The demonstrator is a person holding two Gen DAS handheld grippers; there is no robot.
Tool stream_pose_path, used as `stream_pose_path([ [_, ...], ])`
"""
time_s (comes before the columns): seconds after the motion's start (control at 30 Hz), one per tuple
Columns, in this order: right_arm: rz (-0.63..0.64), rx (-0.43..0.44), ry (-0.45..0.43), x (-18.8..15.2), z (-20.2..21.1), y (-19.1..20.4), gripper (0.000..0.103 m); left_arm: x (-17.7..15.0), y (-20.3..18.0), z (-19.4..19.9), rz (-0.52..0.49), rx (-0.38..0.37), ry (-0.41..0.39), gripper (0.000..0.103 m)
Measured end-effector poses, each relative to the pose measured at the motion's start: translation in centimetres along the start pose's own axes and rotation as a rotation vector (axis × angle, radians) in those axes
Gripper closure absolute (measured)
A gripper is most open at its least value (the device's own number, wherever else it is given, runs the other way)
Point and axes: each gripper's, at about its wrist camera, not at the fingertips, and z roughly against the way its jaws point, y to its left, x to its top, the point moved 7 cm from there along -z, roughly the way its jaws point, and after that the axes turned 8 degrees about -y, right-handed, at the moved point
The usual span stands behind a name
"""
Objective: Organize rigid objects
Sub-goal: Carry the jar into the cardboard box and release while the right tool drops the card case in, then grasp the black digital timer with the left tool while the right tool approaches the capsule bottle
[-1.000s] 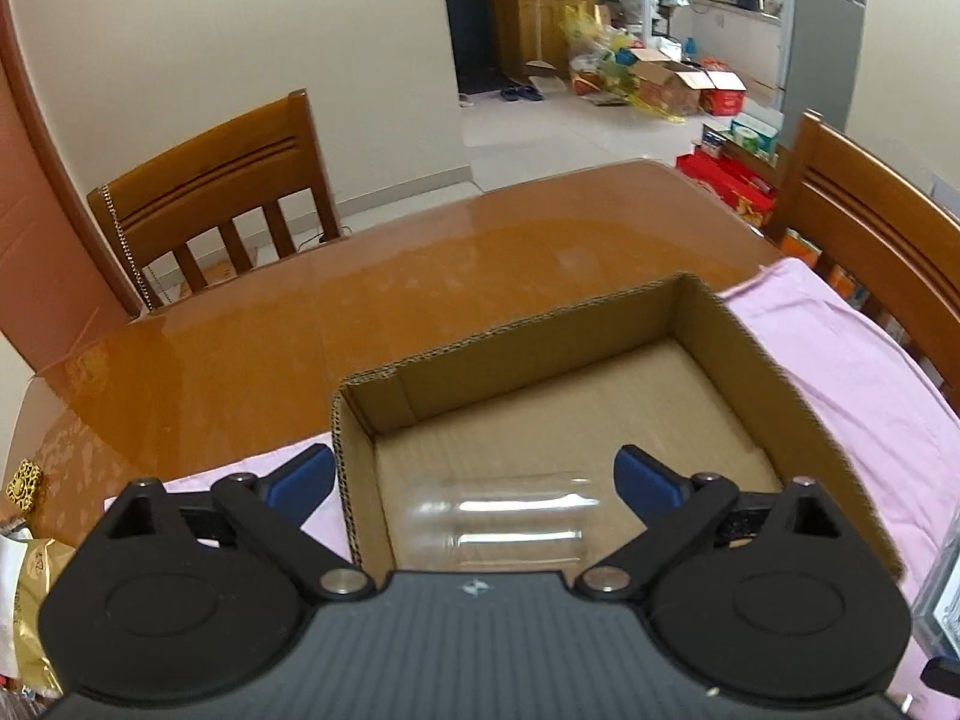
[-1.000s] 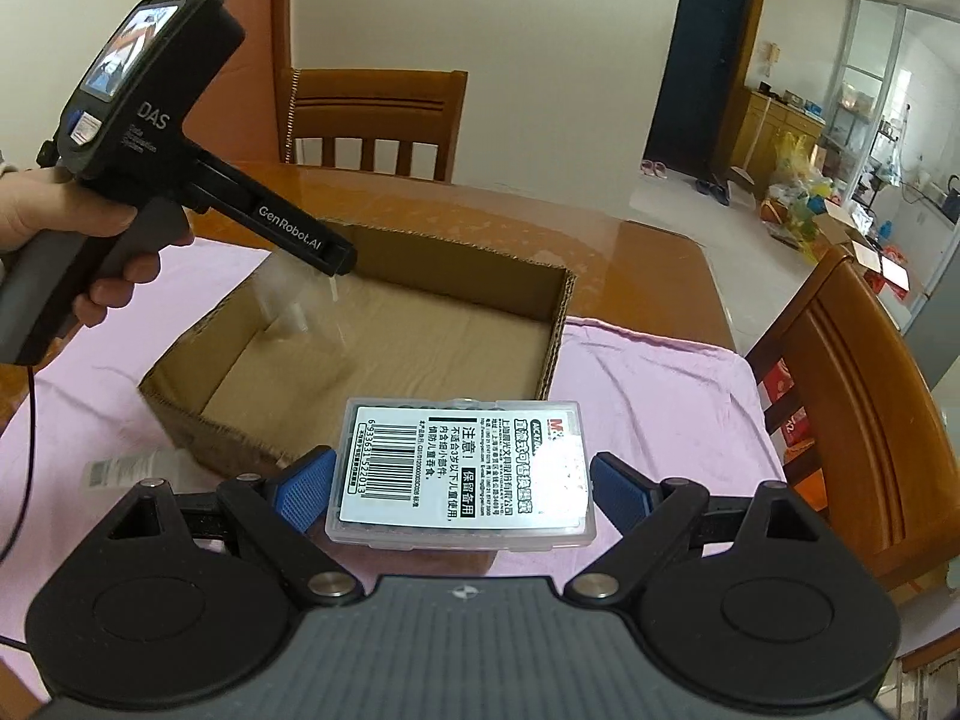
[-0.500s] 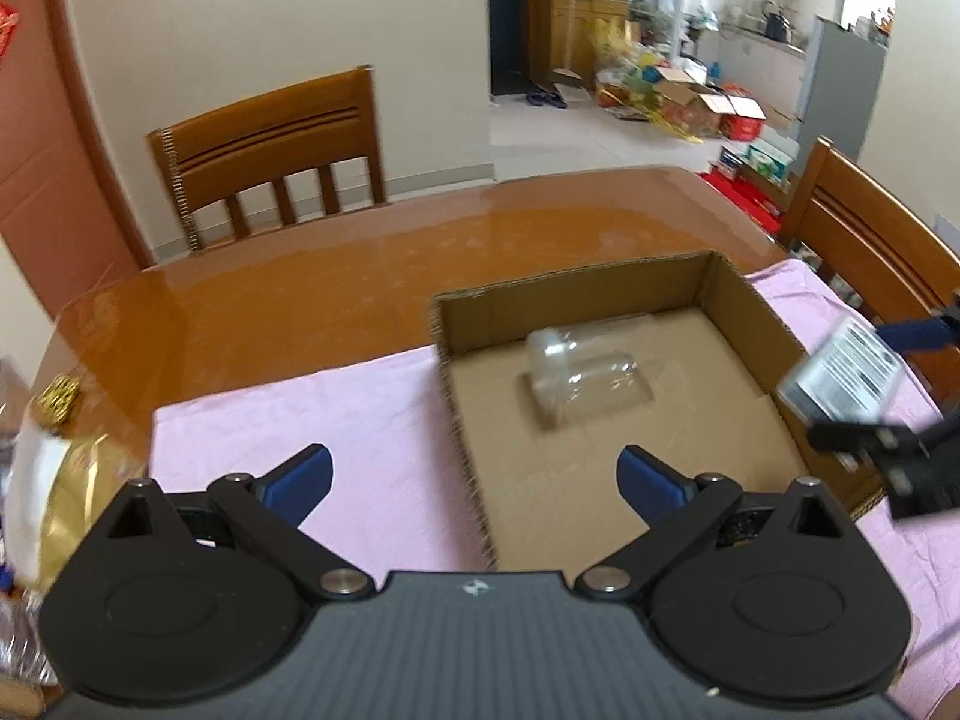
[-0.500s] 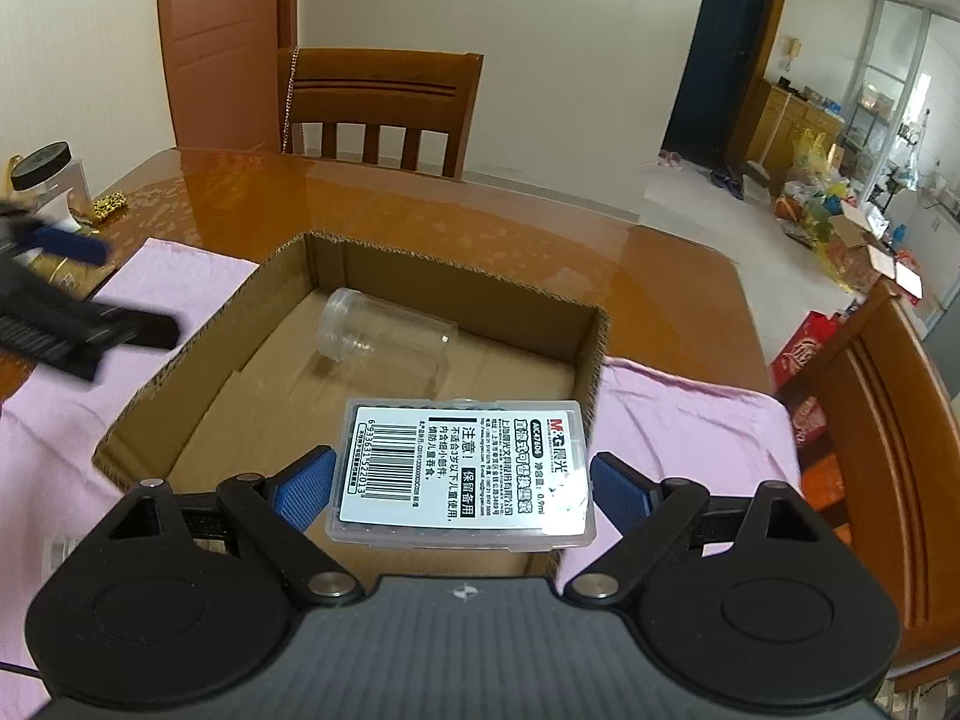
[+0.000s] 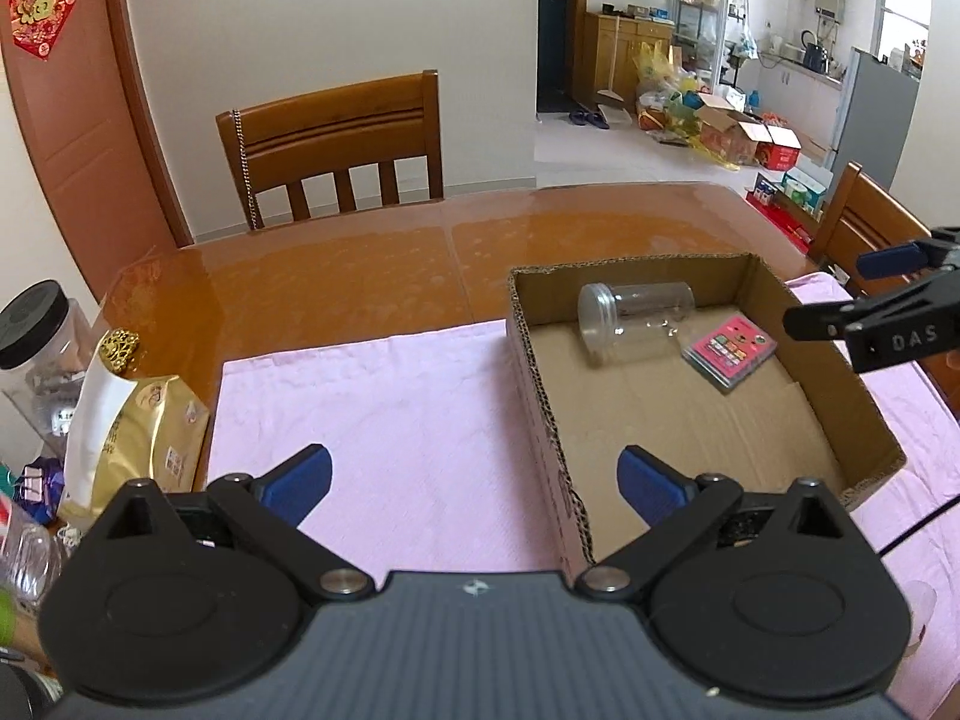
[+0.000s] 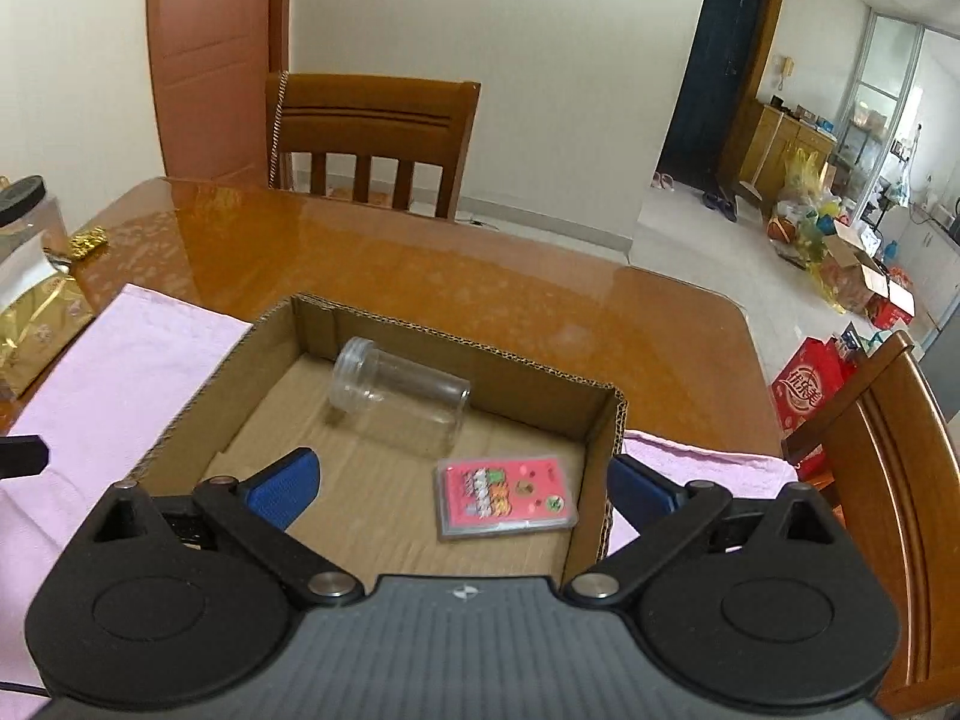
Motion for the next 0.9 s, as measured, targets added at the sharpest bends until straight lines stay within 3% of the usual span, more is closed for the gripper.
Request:
stream_pose_path([
  [0.27, -0.024, 0.039, -0.016, -3.2, 4.2, 0.0, 0.0, -2.0, -2.0, 2.8, 0.018, 0.048, 0.013, 0.001],
  [0.6, -0.043, 0.108, -0.024, -9.4, 8.8, -0.6, 0.0, -7.9, -4.8, 6.8, 0.109, 0.188, 0.083, 0.001],
  [0.9, -0.024, 0.097, -0.035, -13.7, 11.6, -0.5, 0.0, -13.6, -7.5, 5.4, 0.145, 0.186, 0.178, 0.001],
])
